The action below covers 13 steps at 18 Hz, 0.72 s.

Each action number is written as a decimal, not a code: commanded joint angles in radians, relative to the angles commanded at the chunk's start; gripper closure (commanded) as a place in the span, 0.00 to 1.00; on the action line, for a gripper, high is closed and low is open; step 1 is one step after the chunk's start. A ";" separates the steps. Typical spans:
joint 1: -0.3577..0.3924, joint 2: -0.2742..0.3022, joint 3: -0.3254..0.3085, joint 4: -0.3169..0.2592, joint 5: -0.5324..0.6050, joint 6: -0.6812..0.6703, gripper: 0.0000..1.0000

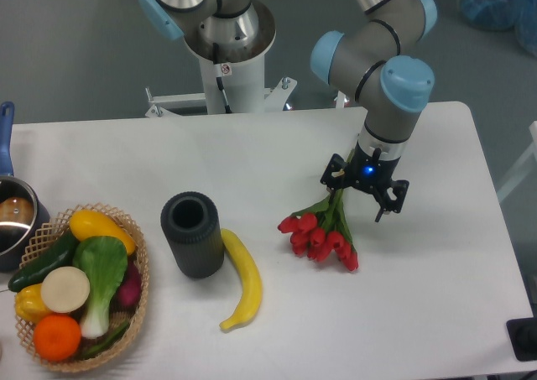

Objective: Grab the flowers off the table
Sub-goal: 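Lower the open gripper down over the green tulip stems, then align the gripper fingers around the tulip stems and descend slightly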

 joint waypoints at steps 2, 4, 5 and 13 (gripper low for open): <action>0.015 -0.012 0.000 -0.029 0.000 0.040 0.00; 0.021 -0.014 -0.008 -0.051 -0.003 0.096 0.00; 0.023 -0.014 -0.008 -0.069 -0.003 0.133 0.00; 0.045 -0.011 -0.011 -0.144 -0.044 0.221 0.00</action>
